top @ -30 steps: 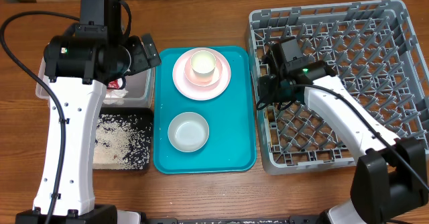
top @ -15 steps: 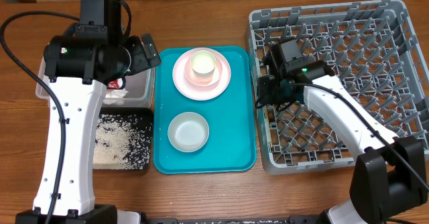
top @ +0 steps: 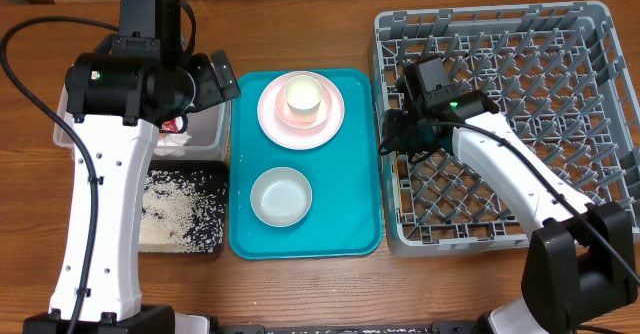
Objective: Sort waste into correct bins and load items into the dishwasher
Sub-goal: 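Release the chopstick in the rack and lift the right gripper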
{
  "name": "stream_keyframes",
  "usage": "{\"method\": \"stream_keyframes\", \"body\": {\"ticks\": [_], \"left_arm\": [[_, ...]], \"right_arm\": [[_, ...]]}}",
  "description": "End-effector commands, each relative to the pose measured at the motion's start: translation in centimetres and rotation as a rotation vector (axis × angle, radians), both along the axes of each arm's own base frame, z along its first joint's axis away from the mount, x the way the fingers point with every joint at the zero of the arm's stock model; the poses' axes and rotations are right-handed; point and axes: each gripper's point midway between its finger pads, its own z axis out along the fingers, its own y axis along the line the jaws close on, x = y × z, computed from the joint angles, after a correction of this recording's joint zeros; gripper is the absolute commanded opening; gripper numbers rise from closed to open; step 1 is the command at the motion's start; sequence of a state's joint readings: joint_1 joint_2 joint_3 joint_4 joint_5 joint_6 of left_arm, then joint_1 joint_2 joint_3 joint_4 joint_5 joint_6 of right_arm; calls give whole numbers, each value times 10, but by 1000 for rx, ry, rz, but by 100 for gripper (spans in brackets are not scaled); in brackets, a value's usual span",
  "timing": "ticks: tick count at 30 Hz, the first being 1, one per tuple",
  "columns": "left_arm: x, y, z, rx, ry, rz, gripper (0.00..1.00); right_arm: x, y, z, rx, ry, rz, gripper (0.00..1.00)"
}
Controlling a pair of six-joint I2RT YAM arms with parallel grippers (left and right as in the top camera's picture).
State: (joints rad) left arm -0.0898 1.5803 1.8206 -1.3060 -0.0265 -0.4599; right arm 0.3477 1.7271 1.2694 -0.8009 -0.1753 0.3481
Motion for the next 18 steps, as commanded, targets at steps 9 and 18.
{"method": "stream_keyframes", "body": {"ticks": [9,18], "left_arm": [[2,1,1,8,-3,-12,100],[2,1,1,8,-3,-12,100]], "right_arm": [[-1,3,0,22,16,-30,17],[29,4,70,-6,-171,86,31]]}}
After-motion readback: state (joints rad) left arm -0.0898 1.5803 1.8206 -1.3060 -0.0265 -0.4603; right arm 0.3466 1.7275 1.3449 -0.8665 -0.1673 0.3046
